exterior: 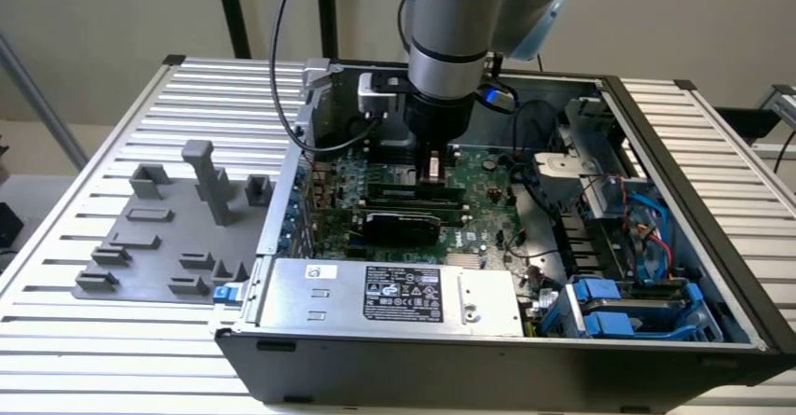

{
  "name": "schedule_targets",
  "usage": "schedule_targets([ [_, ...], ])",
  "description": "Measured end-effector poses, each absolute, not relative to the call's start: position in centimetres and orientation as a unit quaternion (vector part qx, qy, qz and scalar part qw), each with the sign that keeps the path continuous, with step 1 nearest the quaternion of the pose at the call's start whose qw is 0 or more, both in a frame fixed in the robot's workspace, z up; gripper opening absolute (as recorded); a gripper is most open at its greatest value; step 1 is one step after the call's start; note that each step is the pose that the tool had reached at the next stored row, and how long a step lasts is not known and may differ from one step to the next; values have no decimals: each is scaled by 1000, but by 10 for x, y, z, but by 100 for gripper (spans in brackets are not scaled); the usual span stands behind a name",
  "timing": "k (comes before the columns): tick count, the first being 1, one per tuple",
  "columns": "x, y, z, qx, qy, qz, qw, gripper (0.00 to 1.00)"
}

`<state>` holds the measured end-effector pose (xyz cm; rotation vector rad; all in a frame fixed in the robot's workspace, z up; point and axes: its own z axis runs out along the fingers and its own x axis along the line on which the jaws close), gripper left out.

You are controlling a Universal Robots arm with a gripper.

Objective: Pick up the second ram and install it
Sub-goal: 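Insert the second ram into the second slot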

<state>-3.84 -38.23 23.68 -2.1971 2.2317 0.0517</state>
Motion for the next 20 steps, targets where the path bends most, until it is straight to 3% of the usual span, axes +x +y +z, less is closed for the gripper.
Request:
schedule_targets([
  [20, -38, -382, 230, -701, 713, 14, 3, 14],
])
